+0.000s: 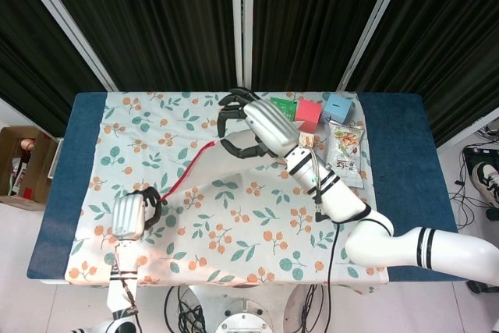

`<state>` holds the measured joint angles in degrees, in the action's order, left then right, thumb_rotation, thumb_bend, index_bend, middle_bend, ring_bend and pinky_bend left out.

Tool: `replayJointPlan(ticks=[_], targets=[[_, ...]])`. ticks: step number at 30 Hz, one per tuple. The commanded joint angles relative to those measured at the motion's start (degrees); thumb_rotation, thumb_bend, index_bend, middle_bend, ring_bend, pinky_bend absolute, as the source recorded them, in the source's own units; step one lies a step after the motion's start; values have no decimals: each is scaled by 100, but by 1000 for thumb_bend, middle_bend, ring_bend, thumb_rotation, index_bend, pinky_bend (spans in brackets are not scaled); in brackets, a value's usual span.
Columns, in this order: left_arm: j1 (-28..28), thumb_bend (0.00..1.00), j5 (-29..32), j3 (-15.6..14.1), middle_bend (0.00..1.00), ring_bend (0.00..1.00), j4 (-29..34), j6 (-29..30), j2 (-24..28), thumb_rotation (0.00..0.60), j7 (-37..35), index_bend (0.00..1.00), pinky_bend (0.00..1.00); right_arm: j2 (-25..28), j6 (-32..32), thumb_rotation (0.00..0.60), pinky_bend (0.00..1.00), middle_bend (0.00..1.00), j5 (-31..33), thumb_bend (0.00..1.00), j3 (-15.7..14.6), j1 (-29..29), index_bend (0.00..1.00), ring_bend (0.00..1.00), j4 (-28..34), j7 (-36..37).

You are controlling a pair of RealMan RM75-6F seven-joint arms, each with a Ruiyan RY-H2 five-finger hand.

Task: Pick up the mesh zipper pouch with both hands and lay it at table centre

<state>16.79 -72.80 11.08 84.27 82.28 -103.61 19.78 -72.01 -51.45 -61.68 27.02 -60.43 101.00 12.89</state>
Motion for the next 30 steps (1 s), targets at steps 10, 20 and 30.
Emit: replayJointPlan(ticks=[10,20,30], targets=[[-45,480,251,68,588,562,-217,-105,13,600,-96,675,600,13,-9,600,120,484,-146,454,9,84,1000,219,13,146],[-40,479,295,70,573,547,-207,-143,78,600,-73,621,582,18,-39,600,120,484,-222,455,-27,98,1000,219,67,26],[57,291,357,100,357,324,217,-366,565,600,161,223,430,-54,-327,600,120,475,-815,454,-315,286,1000,219,319,-117]])
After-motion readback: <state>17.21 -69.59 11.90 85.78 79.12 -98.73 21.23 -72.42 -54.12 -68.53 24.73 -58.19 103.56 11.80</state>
